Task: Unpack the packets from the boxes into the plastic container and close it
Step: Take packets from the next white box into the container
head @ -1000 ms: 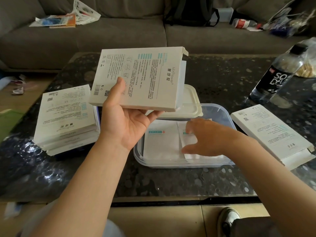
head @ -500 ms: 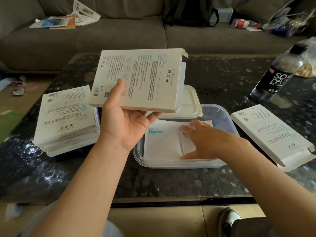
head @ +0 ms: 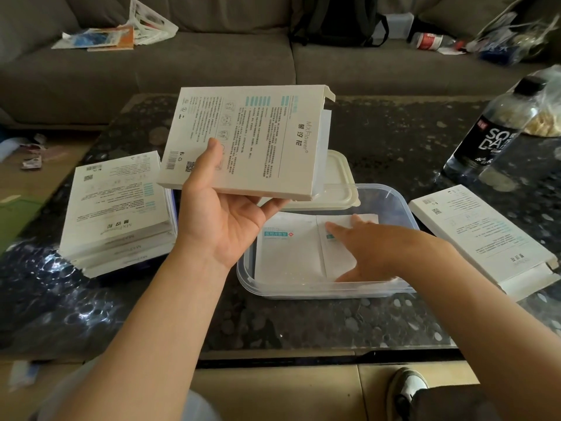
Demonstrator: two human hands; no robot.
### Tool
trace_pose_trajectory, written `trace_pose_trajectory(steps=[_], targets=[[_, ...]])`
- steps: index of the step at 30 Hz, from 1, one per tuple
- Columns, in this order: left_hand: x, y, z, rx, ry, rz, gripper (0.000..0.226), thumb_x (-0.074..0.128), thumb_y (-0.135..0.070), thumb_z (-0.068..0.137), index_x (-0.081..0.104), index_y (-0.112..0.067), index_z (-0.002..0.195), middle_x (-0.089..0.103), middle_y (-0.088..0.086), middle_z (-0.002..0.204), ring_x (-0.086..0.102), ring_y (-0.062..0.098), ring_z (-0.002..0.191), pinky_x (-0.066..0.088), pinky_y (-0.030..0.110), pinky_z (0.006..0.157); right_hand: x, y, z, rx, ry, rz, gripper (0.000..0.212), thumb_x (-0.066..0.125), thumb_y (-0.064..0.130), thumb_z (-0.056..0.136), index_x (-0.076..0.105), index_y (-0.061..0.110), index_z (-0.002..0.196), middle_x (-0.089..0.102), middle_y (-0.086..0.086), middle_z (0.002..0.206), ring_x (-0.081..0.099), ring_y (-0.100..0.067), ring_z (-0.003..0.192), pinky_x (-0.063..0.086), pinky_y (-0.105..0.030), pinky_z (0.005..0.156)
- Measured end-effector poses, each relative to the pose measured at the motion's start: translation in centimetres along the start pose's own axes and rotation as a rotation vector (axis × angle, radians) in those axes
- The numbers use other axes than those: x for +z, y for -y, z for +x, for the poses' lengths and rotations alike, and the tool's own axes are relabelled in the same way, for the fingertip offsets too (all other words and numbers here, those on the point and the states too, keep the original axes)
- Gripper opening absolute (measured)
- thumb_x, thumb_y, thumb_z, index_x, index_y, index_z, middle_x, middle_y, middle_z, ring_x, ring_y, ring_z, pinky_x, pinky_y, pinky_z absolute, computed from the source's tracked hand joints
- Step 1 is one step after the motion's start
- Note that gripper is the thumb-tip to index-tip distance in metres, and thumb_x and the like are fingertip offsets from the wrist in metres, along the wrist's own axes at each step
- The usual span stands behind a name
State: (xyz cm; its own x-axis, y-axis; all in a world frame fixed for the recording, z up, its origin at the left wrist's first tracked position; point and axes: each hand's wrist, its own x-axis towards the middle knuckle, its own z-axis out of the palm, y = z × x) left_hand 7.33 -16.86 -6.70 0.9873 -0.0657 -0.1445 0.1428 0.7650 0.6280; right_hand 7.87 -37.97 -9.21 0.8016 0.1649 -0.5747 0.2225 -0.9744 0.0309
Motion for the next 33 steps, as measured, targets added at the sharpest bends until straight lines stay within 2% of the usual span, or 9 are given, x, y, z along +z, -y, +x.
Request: trace_pose_trajectory(steps=[3, 5, 7, 9, 12, 20, 25, 29, 33], targets=[[-0.1, 0.0, 0.1, 0.0, 0.005, -0.002, 0.033, 0.055, -0.039, 0.103, 0.06, -0.027, 0.133, 0.073, 0.011, 0.119, 0.072, 0.033, 0.116, 0.061, 0.054, 0.079, -0.1, 0.0, -0.3, -0.012, -0.002, 0.023, 0.1, 0.067, 0.061, 0.085, 0.007, 0.032, 0.159, 0.025, -0.002, 0.164, 0.04, -0.026, 0.142, 0.037, -0.04, 0.115], [-0.1, 0.0, 0.1, 0.0, 0.015, 0.001, 0.033, 0.055, -0.039, 0.102, 0.06, -0.027, 0.132, 0.073, 0.01, 0.119, 0.071, 0.034, 0.117, 0.061, 0.055, 0.08, -0.8, -0.1, -0.9, -0.035, -0.068, 0.103, 0.081, 0.067, 0.062, 0.084, 0.034, 0.033, 0.151, 0.045, 0.006, 0.15, 0.05, -0.02, 0.131, 0.042, -0.036, 0.109], [0.0, 0.1, 0.2, 0.001, 0.029, 0.015, 0.033, 0.055, -0.04, 0.102, 0.061, -0.027, 0.132, 0.074, 0.01, 0.118, 0.072, 0.034, 0.116, 0.06, 0.057, 0.084, -2.1, -0.1, -1.5, -0.049, -0.291, 0.232, 0.044, 0.066, 0.053, 0.089, 0.061, 0.029, 0.126, 0.061, 0.012, 0.127, 0.06, -0.013, 0.112, 0.05, -0.032, 0.097], [0.0, 0.1, 0.3, 0.007, 0.042, 0.038, 0.035, 0.054, -0.041, 0.102, 0.061, -0.028, 0.133, 0.074, 0.01, 0.118, 0.072, 0.033, 0.114, 0.059, 0.059, 0.088, -3.5, 0.0, -2.0, -0.064, -0.612, 0.502, 0.016, 0.066, 0.035, 0.094, 0.072, 0.021, 0.098, 0.073, 0.006, 0.098, 0.068, -0.011, 0.085, 0.058, -0.03, 0.079], [0.0, 0.2, 0.3, 0.013, 0.058, 0.06, 0.037, 0.054, -0.041, 0.101, 0.06, -0.029, 0.136, 0.075, 0.009, 0.115, 0.073, 0.031, 0.111, 0.059, 0.057, 0.087, -5.0, 0.7, -3.3, -0.177, -0.818, 1.044, 0.012, 0.07, 0.019, 0.093, 0.07, 0.012, 0.083, 0.073, -0.003, 0.081, 0.073, -0.016, 0.066, 0.061, -0.032, 0.06], [-0.1, 0.2, 0.2, 0.011, 0.059, 0.059, 0.043, 0.056, -0.042, 0.099, 0.059, -0.03, 0.14, 0.074, 0.01, 0.118, 0.074, 0.031, 0.108, 0.06, 0.052, 0.082, -5.8, 0.7, -3.9, -0.271, -0.837, 1.34, 0.007, 0.068, 0.012, 0.093, 0.068, 0.007, 0.089, 0.074, -0.007, 0.079, 0.072, -0.026, 0.063, 0.056, -0.032, 0.048], [-0.1, 0.4, 0.4, 0.021, 0.074, 0.085, 0.037, 0.053, -0.042, 0.1, 0.061, -0.032, 0.135, 0.074, 0.009, 0.12, 0.073, 0.031, 0.113, 0.06, 0.053, 0.085, -5.6, 1.0, -3.8, -0.286, -0.564, 1.365, 0.02, 0.067, 0.023, 0.093, 0.069, 0.004, 0.096, 0.077, -0.004, 0.094, 0.074, -0.03, 0.074, 0.057, -0.031, 0.055], [-0.2, 0.4, 0.4, 0.013, 0.087, 0.088, 0.034, 0.051, -0.042, 0.102, 0.061, -0.032, 0.133, 0.074, 0.009, 0.123, 0.072, 0.032, 0.116, 0.059, 0.054, 0.086, -5.5, 1.2, -3.7, -0.282, -0.54, 1.376, 0.021, 0.064, 0.02, 0.095, 0.065, 0.0, 0.09, 0.078, -0.001, 0.098, 0.075, -0.028, 0.082, 0.057, -0.031, 0.061], [-0.4, 0.2, 0.6, 0.012, 0.058, 0.073, 0.032, 0.053, -0.041, 0.101, 0.064, -0.031, 0.13, 0.074, 0.009, 0.122, 0.071, 0.033, 0.116, 0.059, 0.054, 0.088, -5.6, 1.1, -3.4, -0.208, -0.533, 1.529, 0.022, 0.062, 0.015, 0.098, 0.053, 0.005, 0.08, 0.076, -0.005, 0.103, 0.076, -0.027, 0.091, 0.062, -0.041, 0.073]])
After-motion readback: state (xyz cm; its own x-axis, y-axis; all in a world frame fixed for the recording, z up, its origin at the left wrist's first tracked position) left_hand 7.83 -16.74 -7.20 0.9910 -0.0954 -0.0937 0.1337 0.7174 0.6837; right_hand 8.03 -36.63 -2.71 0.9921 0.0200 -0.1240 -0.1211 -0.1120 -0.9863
